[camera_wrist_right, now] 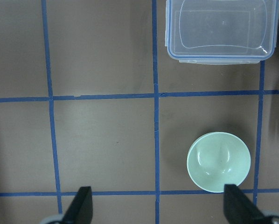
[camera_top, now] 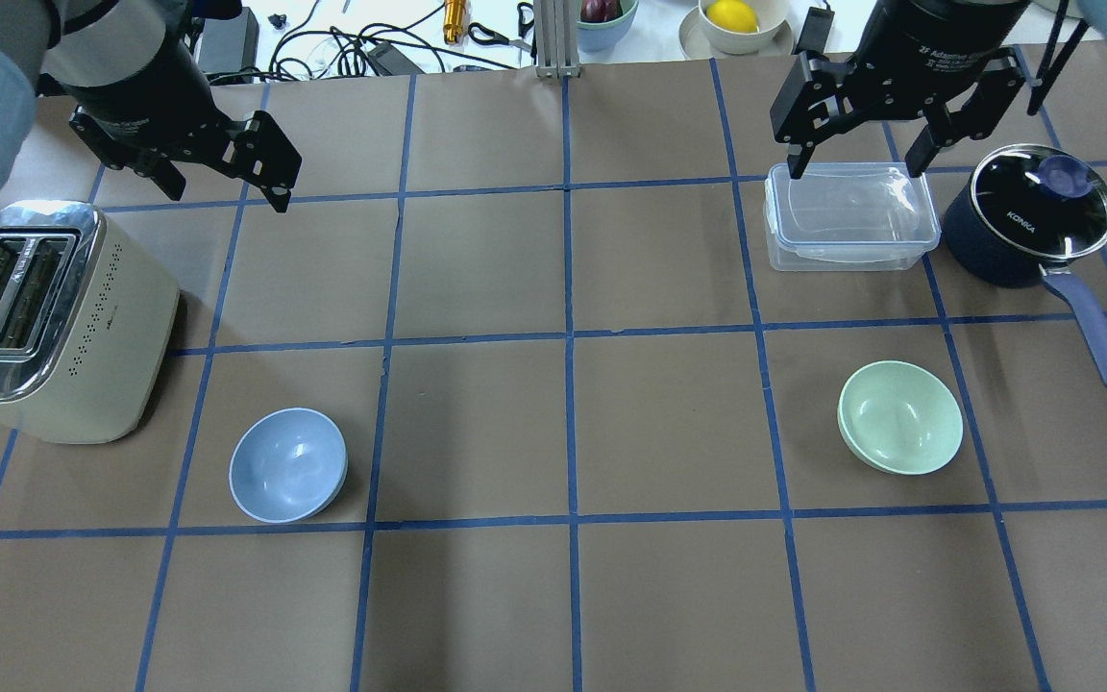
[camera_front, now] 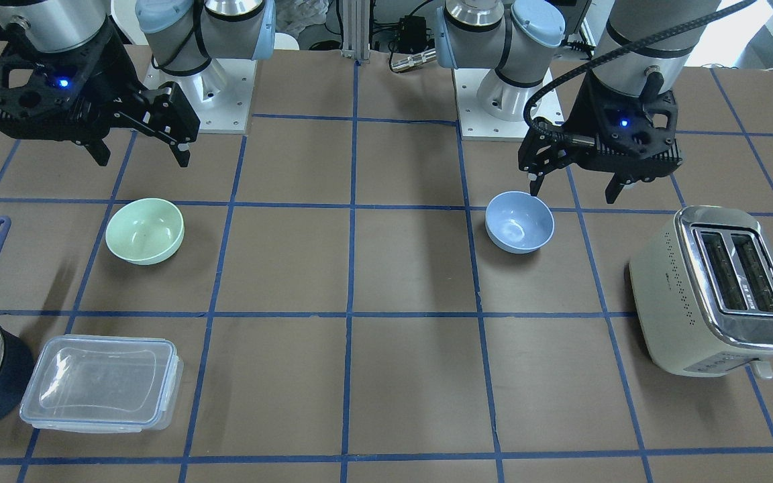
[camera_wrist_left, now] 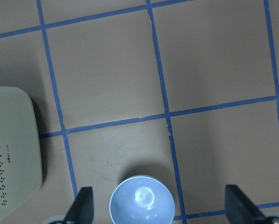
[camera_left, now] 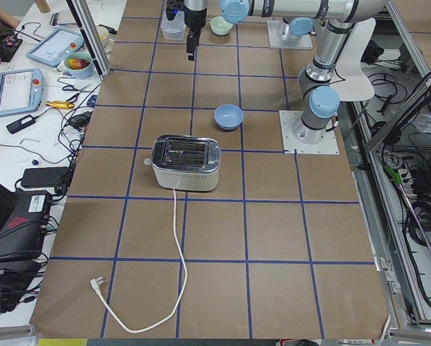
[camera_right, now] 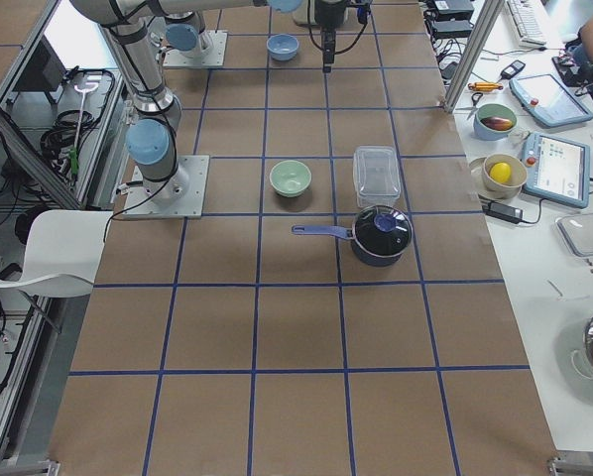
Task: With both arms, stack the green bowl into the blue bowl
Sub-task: 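Move the left gripper down over the light blue bowl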
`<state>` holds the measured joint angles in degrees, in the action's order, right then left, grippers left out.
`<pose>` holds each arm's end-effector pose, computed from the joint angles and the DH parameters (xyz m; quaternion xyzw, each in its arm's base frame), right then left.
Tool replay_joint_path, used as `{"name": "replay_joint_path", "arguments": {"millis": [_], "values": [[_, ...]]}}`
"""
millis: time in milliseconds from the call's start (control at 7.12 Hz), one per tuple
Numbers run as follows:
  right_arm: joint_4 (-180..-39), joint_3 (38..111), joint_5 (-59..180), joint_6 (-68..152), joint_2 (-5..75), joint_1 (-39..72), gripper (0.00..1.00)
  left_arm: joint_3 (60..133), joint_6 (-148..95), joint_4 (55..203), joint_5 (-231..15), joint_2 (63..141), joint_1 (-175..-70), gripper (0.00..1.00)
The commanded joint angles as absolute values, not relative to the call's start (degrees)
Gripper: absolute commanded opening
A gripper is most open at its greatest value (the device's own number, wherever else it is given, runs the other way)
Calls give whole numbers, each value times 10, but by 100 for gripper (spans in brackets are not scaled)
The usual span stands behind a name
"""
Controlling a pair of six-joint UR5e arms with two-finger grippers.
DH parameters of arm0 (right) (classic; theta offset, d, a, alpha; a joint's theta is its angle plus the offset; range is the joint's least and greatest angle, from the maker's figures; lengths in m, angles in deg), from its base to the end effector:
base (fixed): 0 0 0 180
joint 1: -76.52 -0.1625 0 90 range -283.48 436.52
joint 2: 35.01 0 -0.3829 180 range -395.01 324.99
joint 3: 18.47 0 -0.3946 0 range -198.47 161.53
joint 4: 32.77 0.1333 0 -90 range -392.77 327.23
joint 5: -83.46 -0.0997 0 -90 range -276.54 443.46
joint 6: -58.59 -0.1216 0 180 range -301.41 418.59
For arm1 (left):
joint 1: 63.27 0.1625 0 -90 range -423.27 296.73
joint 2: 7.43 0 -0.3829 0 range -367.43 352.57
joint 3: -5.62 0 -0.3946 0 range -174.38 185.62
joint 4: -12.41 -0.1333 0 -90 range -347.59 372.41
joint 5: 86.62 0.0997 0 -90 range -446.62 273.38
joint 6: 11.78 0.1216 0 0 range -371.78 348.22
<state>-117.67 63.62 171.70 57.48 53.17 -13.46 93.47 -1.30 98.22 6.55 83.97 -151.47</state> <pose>0.1369 -0.5064 0.4673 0.0097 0.9998 -0.0085 0.0154 -0.1104 -0.5174 0.4381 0.0744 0.9959 -0.0399 0.0321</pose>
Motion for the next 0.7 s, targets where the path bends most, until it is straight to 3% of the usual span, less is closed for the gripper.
{"name": "replay_joint_path", "arguments": {"millis": [0,561], "values": [[-1179,636,1717,575,531,-135,100,934,-14,980,44,841,-1515,100],[-1179,635,1717,575,529,-135,100,1065,-14,949,49,806,-1532,100]]}}
